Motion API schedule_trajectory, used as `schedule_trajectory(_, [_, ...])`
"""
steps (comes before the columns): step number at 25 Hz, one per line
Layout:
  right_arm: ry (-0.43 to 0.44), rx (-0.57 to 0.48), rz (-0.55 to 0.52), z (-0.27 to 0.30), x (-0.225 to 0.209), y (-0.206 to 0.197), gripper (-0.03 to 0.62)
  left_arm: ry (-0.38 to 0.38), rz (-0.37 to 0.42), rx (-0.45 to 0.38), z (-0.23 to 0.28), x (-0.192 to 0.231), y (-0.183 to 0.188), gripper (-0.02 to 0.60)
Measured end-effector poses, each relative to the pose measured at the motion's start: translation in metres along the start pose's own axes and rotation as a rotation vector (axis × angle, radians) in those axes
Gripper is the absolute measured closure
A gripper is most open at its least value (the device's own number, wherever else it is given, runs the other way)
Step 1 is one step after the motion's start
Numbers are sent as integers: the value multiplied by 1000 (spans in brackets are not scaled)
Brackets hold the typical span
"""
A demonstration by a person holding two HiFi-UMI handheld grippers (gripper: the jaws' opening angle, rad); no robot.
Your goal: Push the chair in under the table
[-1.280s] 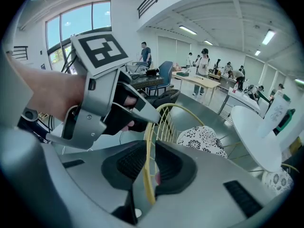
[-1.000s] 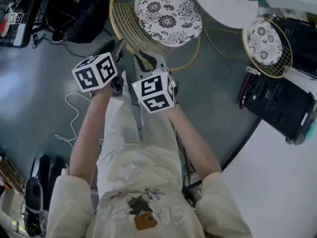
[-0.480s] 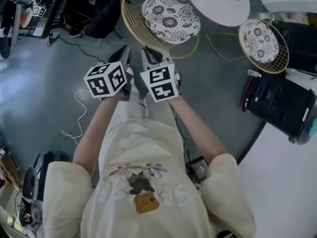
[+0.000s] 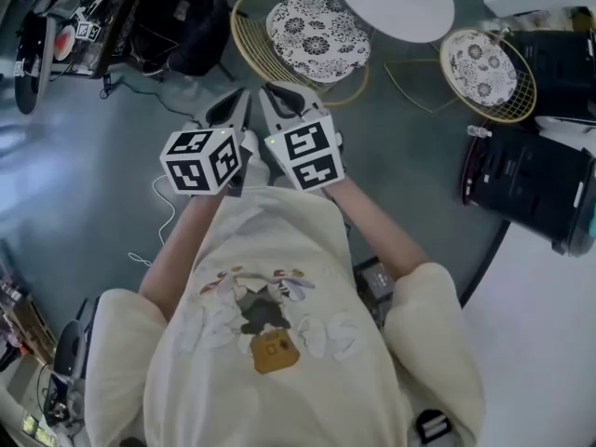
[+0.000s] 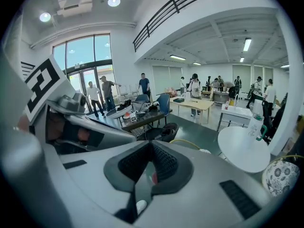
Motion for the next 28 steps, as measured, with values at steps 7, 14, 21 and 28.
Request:
schedule_trajectory(7, [-4, -60, -22, -19, 3, 22, 574, -73, 15, -7, -30, -25, 4, 572])
schedule_trajectory(14, [-26, -63, 25, -25, 4, 17, 576, -105, 50, -32, -25, -18, 16, 572])
schedule_trajectory(21, [-103, 0, 41, -31, 8, 31, 576, -139, 83, -47, -16, -18, 26, 572])
schedule_trajectory(28, [-125, -10, 217, -35, 2, 29, 585, -160, 106, -69, -18, -23, 28, 572])
Point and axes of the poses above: the fingertips, and each gripper's own axes: z forward along the fingers, x to its left, y out of its top, the point moved 4 cm from there along -z, backward along the fingers, and after that the axes turned 11 degrees about -x, right-handed, at the moved point
